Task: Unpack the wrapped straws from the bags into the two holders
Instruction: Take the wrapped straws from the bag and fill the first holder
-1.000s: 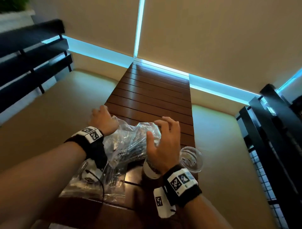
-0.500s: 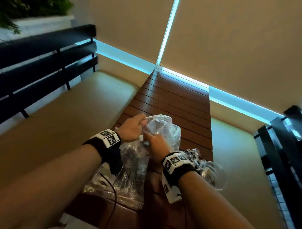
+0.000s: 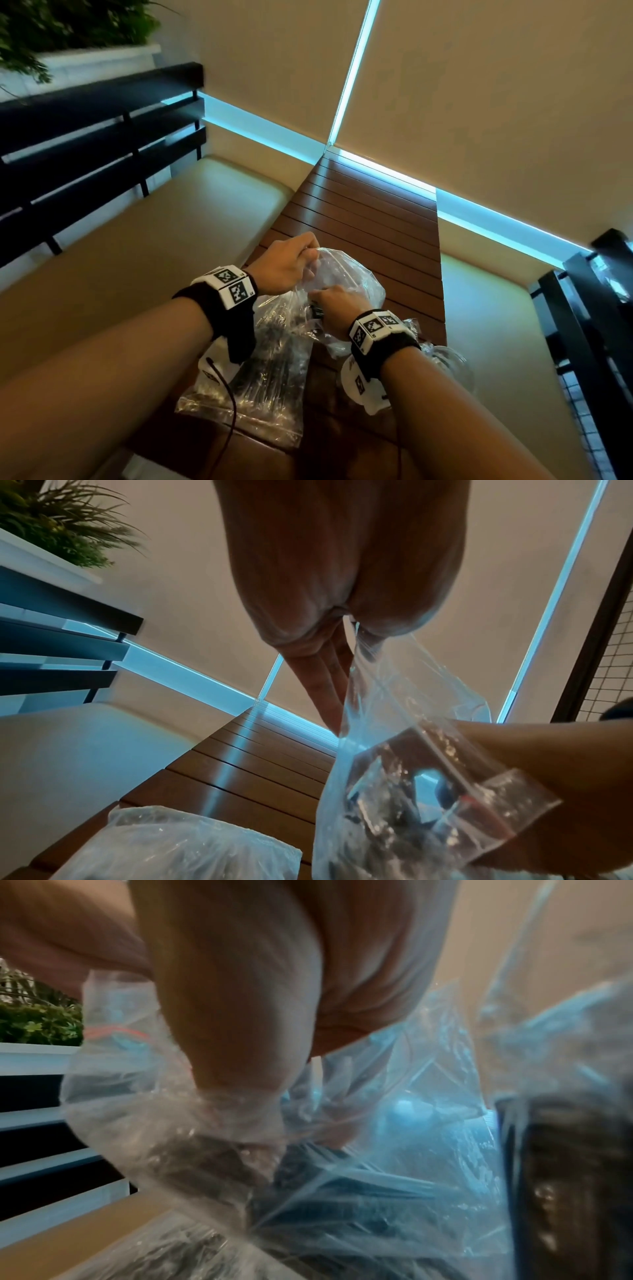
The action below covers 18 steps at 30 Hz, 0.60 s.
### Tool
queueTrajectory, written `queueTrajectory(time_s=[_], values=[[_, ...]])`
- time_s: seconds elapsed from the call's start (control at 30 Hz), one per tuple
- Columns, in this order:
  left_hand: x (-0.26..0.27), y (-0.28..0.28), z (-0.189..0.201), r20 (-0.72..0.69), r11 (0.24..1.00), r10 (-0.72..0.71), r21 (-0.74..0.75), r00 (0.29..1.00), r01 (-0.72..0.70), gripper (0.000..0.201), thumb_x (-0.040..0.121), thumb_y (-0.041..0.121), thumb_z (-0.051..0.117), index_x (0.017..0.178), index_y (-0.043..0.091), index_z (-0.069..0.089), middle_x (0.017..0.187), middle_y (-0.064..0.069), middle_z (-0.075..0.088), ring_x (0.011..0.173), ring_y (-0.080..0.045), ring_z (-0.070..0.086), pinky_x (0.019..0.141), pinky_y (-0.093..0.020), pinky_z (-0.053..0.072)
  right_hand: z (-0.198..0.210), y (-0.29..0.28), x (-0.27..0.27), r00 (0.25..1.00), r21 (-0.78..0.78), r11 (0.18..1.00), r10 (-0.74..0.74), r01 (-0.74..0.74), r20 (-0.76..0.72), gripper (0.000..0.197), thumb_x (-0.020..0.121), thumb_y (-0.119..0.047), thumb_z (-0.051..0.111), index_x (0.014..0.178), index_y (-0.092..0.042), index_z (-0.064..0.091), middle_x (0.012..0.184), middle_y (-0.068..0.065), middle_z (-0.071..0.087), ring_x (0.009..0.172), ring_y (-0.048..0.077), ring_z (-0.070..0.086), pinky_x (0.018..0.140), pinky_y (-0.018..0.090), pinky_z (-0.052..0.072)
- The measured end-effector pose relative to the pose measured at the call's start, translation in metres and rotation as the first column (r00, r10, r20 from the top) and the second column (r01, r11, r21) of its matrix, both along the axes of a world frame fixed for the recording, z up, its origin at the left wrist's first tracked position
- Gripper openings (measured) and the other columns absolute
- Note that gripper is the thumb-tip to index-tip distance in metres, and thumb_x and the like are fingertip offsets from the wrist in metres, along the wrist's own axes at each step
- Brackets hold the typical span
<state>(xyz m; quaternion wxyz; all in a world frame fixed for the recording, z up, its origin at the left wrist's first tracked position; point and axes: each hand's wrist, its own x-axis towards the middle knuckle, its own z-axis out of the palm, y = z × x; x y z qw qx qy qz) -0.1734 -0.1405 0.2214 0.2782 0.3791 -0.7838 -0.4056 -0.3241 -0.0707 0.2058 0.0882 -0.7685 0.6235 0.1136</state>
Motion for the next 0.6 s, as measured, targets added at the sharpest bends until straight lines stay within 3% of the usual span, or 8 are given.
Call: queueTrajectory(time_s=[0.13, 0.27, 0.3, 0.37, 0.43, 0.47, 0.53, 0.6], values=[[0.003, 0.001, 0.003, 0.007, 1.0, 0.025, -0.016, 1.0, -0.025, 0.023, 0.104, 0.025, 0.045, 0.093, 0.011, 0.058, 0.084, 0.001, 0.073, 0.072, -0.006, 0.071, 0.068, -0.029, 0.058, -0.003, 0.0, -0.002, 0.999, -0.024, 1.0, 0.017, -0.016, 0.044, 0.015, 0.091, -0.027, 0.06, 0.106, -0.024, 0.057, 0.111, 0.003, 0.065, 0.098, 0.029, 0.064, 0.077, 0.038, 0.046], [0.009, 0.003, 0.002, 0.055, 1.0, -0.014, 0.001, 0.998, 0.014, 0.005, 0.096, 0.029, 0.058, 0.095, 0.024, 0.058, 0.093, 0.008, 0.067, 0.084, -0.011, 0.067, 0.075, -0.031, 0.056, -0.012, -0.002, 0.002, 0.976, -0.078, 0.994, -0.058, 0.077, 0.211, 0.023, 0.088, -0.047, 0.057, 0.104, -0.031, 0.054, 0.101, -0.005, 0.069, 0.087, 0.022, 0.066, 0.076, 0.04, 0.054], [0.012, 0.004, 0.001, 0.08, 0.997, -0.063, 0.05, 0.995, 0.06, 0.012, 0.089, 0.028, 0.063, 0.099, 0.027, 0.056, 0.099, 0.008, 0.065, 0.089, -0.012, 0.065, 0.079, -0.031, 0.055, -0.014, -0.003, 0.002, 0.956, -0.103, 0.99, -0.066, 0.099, 0.285, 0.024, 0.087, -0.045, 0.054, 0.106, -0.031, 0.054, 0.099, -0.005, 0.07, 0.083, 0.02, 0.065, 0.075, 0.041, 0.055], [0.02, 0.004, -0.003, 0.159, 0.981, -0.161, 0.136, 0.974, 0.14, 0.034, 0.077, 0.026, 0.068, 0.107, 0.027, 0.052, 0.105, 0.005, 0.063, 0.095, -0.013, 0.063, 0.082, -0.033, 0.054, -0.012, -0.006, 0.0, 0.911, -0.174, 0.978, -0.037, 0.118, 0.412, 0.022, 0.088, -0.029, 0.055, 0.109, -0.024, 0.057, 0.096, 0.0, 0.07, 0.077, 0.017, 0.06, 0.072, 0.034, 0.051], [0.024, 0.005, -0.007, 0.263, 0.984, -0.165, 0.112, 0.951, 0.139, 0.033, 0.076, 0.017, 0.062, 0.107, 0.024, 0.054, 0.101, -0.002, 0.066, 0.089, -0.02, 0.067, 0.076, -0.041, 0.058, -0.003, -0.008, -0.004, 0.864, -0.223, 0.965, -0.009, 0.14, 0.504, 0.021, 0.087, -0.017, 0.062, 0.108, -0.019, 0.06, 0.095, 0.001, 0.069, 0.076, 0.014, 0.053, 0.07, 0.028, 0.04], [0.024, 0.004, -0.01, 0.279, 0.99, -0.132, 0.09, 0.951, 0.111, 0.028, 0.08, 0.012, 0.057, 0.105, 0.022, 0.057, 0.097, -0.005, 0.069, 0.082, -0.024, 0.07, 0.071, -0.045, 0.06, 0.0, -0.009, -0.005, 0.851, -0.259, 0.954, 0.008, 0.151, 0.525, 0.02, 0.085, -0.017, 0.063, 0.104, -0.023, 0.059, 0.093, -0.002, 0.067, 0.077, 0.014, 0.052, 0.068, 0.028, 0.038], [0.018, 0.003, -0.01, 0.212, 0.994, -0.029, 0.109, 0.977, 0.005, 0.022, 0.089, 0.005, 0.051, 0.102, 0.018, 0.064, 0.09, -0.009, 0.072, 0.072, -0.025, 0.073, 0.058, -0.042, 0.062, 0.009, -0.01, -0.006, 0.838, -0.313, 0.938, 0.051, 0.146, 0.544, 0.028, 0.082, -0.016, 0.063, 0.091, -0.036, 0.046, 0.083, -0.01, 0.059, 0.072, 0.015, 0.05, 0.064, 0.028, 0.036], [0.01, 0.002, -0.005, 0.135, 0.984, 0.082, 0.147, 0.987, -0.102, 0.022, 0.095, 0.004, 0.046, 0.098, 0.011, 0.067, 0.086, -0.011, 0.073, 0.067, -0.023, 0.074, 0.05, -0.036, 0.059, 0.014, -0.01, -0.006, 0.845, -0.31, 0.94, 0.05, 0.14, 0.533, 0.035, 0.081, -0.015, 0.062, 0.088, -0.036, 0.036, 0.077, -0.009, 0.053, 0.068, 0.019, 0.049, 0.063, 0.03, 0.035]])
